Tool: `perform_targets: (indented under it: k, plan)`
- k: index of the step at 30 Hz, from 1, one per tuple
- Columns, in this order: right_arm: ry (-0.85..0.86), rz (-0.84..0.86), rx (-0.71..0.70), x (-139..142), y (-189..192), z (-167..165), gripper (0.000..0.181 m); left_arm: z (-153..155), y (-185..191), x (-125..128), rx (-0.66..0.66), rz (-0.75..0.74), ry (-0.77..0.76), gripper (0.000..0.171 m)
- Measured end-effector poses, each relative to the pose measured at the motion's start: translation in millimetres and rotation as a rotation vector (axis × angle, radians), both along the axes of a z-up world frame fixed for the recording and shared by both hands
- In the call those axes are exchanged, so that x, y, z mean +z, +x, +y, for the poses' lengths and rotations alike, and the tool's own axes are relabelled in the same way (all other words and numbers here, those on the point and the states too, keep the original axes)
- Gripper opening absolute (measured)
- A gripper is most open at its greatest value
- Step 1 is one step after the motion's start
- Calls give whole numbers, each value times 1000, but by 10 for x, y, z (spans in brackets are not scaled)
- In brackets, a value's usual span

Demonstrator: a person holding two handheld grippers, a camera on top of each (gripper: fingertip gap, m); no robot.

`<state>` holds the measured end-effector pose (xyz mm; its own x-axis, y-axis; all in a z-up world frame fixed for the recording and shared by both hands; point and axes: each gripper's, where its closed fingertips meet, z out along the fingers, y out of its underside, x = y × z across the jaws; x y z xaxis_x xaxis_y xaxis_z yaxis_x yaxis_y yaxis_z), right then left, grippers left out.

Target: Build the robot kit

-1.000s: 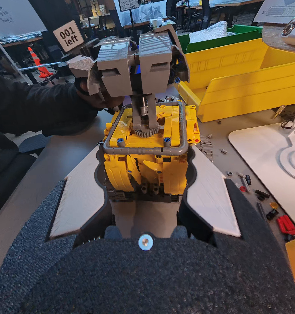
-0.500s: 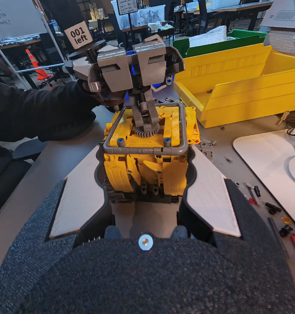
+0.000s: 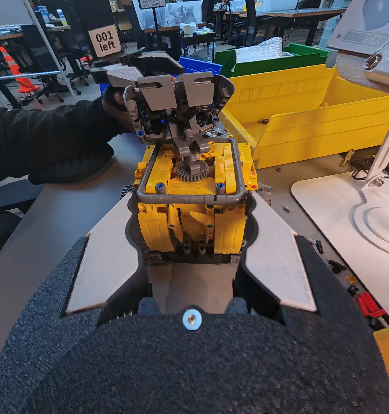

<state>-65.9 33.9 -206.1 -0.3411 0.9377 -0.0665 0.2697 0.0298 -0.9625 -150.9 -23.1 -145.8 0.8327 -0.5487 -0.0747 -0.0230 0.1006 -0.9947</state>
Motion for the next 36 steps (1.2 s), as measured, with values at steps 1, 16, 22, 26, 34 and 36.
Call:
perform_targets:
  k: [1, 16, 22, 26, 34, 36]
  plan:
    - [-7, 2, -13, 0, -4, 24, 95, 38, -32, -3, 35, -8, 7, 41]
    - [-44, 48, -64, 324, 273, 253, 94, 223, -582, 15, 414, -38, 63, 68]
    - [66, 284, -301, 969, 222, 803, 63, 265, -619, -60, 456, 4, 62, 65]
    - [112, 417, -482, 1427, 157, 1285, 28, 280, -577, -85, 459, 18, 69, 61]
    - [208, 423, -799, 1647, 41, 2151, 0, 309, -600, -153, 477, 17, 45, 55]
    - [228, 404, -830, 1628, 2, 2260, 0, 325, -586, -179, 471, 16, 38, 55]
